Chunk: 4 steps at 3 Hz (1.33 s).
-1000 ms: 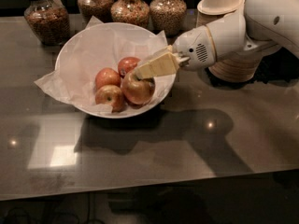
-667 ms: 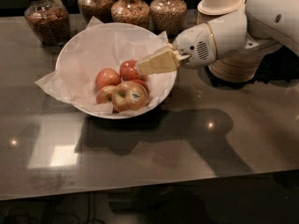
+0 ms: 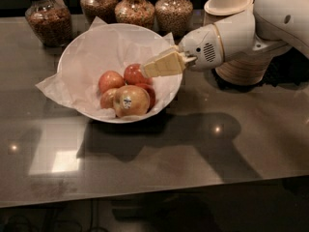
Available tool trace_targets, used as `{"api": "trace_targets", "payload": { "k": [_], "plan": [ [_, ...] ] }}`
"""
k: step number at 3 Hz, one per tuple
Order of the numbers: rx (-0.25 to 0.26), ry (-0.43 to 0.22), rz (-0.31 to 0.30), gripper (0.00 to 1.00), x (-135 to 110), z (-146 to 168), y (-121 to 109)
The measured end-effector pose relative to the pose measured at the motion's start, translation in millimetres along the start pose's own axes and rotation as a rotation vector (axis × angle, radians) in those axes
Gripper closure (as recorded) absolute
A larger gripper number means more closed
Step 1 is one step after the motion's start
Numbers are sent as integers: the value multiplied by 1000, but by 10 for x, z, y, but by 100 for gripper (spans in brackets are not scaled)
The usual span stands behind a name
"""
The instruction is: Pick apple from white bowl
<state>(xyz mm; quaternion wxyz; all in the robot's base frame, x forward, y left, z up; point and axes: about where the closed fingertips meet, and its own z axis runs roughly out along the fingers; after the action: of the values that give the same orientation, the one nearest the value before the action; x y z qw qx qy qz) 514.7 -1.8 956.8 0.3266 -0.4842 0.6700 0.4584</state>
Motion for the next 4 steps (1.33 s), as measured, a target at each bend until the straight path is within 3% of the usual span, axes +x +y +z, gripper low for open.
{"api": "trace_targets", "payload": {
  "k": [1,2,3,4],
  "plan": [
    [0,0,0,17,0,0,0],
    [0,0,0,0,0,0,0],
    [-2,-8,14,0,-35,4,-26],
    [-2,-8,14,19,-35,5,-26]
  ]
}}
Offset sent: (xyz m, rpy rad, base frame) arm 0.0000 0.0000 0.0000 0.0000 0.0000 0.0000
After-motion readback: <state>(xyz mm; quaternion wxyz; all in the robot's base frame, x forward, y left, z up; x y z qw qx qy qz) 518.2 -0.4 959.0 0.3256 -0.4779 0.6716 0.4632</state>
